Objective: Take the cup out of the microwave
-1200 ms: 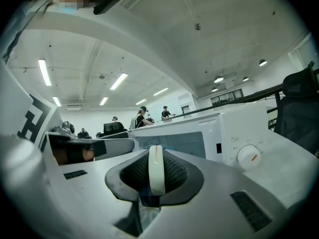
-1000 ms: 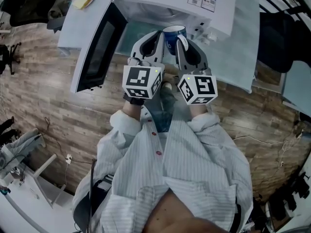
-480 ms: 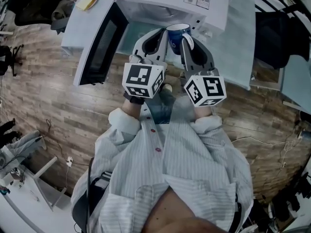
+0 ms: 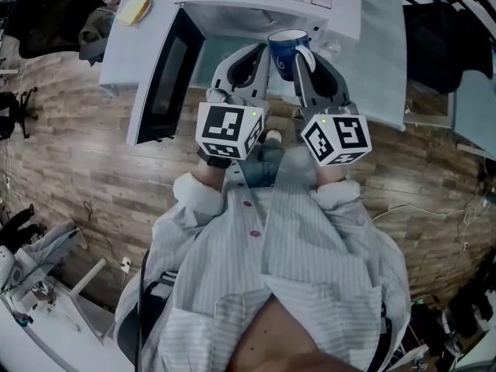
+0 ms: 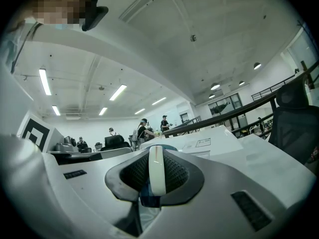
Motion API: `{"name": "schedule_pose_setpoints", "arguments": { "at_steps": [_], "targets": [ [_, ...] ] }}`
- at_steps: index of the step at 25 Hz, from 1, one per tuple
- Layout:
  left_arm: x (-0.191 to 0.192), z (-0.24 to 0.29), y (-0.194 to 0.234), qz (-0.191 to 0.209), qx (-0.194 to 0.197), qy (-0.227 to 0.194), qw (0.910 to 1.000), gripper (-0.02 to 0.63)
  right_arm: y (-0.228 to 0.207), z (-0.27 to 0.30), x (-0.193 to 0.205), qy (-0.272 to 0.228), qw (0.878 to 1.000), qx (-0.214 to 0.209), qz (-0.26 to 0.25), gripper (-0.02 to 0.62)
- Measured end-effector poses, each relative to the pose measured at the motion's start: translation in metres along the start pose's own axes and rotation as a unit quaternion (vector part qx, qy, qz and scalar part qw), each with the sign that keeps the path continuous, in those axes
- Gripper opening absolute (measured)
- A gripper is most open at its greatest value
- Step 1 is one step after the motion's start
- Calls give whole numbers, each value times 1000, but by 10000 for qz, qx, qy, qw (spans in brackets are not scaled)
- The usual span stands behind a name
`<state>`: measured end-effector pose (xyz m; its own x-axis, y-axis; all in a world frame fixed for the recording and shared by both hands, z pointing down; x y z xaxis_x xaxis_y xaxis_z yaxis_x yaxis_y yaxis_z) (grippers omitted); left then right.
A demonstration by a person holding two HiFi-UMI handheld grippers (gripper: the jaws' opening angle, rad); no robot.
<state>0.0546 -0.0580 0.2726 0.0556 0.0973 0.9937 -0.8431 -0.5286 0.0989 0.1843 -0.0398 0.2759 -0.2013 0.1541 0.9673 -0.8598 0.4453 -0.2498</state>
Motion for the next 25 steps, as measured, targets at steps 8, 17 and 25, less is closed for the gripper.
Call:
{"name": "schedule_pose_setpoints", "arguments": {
  "at_steps": [8, 17, 25],
  "targets": [
    [2, 6, 8, -49, -19, 13, 10000, 9, 0, 6, 2, 87, 9999, -82, 7, 72],
    [-1, 14, 8, -10, 13, -61, 10000, 9, -1, 11, 0, 95, 9999, -117, -20, 72],
    [-3, 19, 10, 16, 34, -105, 9999, 8, -3, 15, -1, 107, 9998, -130, -46, 72]
  ]
}}
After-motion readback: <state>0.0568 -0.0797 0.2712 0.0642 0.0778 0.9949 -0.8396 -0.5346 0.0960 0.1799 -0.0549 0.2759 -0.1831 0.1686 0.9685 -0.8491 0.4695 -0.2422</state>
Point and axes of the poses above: the fingertips, and each gripper's own axes: z forward along the fingers, y to its left, x out of its underside, the point moved 6 cm from there along -z, backward along the fingers, and after that the axes turned 4 degrees about -x, right-handed, at the moved point
